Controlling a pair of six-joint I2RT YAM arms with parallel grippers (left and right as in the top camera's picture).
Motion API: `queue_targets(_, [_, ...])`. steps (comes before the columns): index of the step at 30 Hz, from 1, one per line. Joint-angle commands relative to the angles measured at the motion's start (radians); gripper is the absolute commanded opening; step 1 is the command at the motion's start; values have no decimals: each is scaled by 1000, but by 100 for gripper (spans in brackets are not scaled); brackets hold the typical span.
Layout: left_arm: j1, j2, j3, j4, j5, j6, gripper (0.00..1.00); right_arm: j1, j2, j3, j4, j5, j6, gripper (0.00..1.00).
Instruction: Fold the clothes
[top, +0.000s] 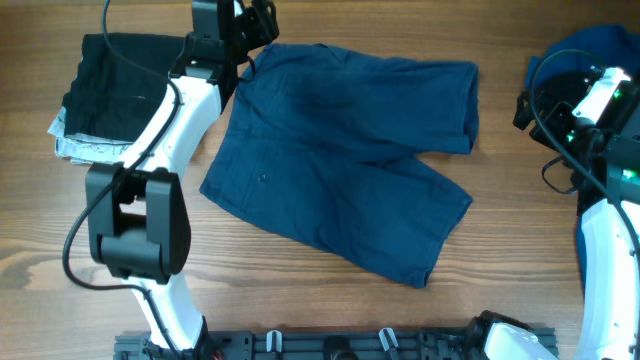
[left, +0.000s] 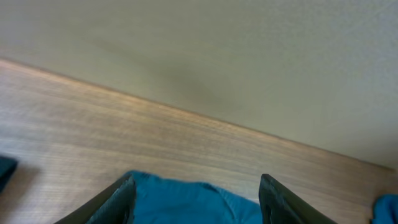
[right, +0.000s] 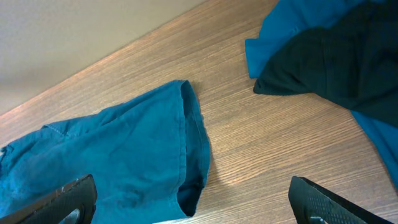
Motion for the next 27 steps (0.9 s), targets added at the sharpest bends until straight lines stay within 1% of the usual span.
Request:
queue_targets(1, [0, 70, -4, 48, 34, 30, 63, -4, 1, 12, 3, -5, -1, 100])
queue_targets(8, [3, 208, -4, 181, 32, 33, 60, -4, 1, 12, 3, -6, -1, 100])
queue_targets(9, [3, 223, -4, 196, 32, 40, 60, -4, 1, 12, 2, -6, -1, 100])
queue_targets(10, [3, 242, -4, 220, 32, 52, 64, -4, 1, 12, 3, -8, 6, 100])
queue_targets(12, [5, 270, -4, 251, 32, 71, 68, -4, 1, 12, 6, -10, 47, 100])
queue_targets(15, [12, 316, -4, 275, 33, 74, 69, -4, 2, 11, -35, -10, 157, 100])
queue_targets(16, [12, 332, -4, 278, 33, 74, 69, -4, 5, 10, -44, -10, 192, 100])
queue_targets(19, [13, 355, -4, 262, 36, 87, 72, -4, 19, 8, -59, -10, 192, 100])
queue_targets(20, [13, 357, -4, 255, 39, 105, 74, -4, 28, 8, -66, -10, 192, 100])
queue_targets(21, [13, 359, -4, 243, 40, 128, 79, -4, 39, 8, -73, -10, 192, 100])
queue_targets(23, [13, 359, -4, 220, 40, 180, 83, -4, 74, 8, -87, -10, 180, 100])
queue_targets(27, [13, 359, -4, 169, 40, 266, 85, -4, 158, 8, -91, -33, 143, 100])
